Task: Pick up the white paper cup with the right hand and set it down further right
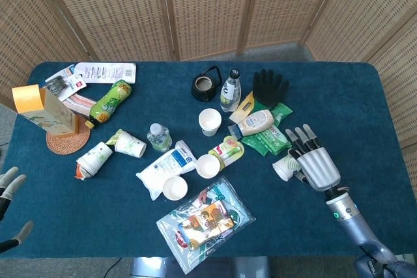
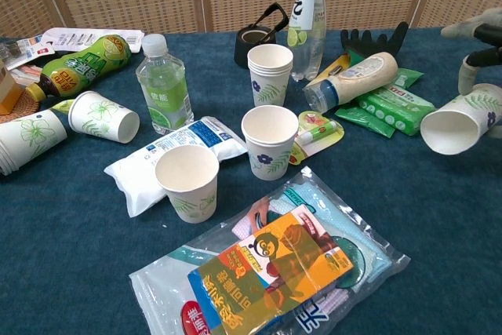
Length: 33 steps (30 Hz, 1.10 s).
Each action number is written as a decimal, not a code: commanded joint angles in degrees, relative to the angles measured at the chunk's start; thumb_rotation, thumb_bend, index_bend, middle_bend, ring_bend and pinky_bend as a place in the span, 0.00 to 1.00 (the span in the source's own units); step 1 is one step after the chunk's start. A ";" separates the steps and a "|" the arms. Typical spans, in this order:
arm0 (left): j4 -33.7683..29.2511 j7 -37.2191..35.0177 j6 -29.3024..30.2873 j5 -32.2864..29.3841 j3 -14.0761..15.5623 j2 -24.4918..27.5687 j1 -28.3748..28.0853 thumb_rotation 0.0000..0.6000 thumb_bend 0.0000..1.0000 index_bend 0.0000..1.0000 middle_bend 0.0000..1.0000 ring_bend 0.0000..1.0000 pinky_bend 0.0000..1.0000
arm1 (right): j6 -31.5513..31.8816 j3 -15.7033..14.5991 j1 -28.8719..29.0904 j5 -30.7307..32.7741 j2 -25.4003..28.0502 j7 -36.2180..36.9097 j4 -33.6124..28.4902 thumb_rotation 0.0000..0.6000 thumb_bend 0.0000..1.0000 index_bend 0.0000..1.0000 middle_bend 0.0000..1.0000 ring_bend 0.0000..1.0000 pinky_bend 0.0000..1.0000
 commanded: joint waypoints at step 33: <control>0.13 -1.06 0.03 0.17 0.15 0.42 -0.12 1.00 0.35 0.00 0.00 0.00 0.00 | 10.76 -0.65 -3.97 -5.00 -13.35 -26.45 21.94 1.00 0.27 0.45 0.00 0.00 0.00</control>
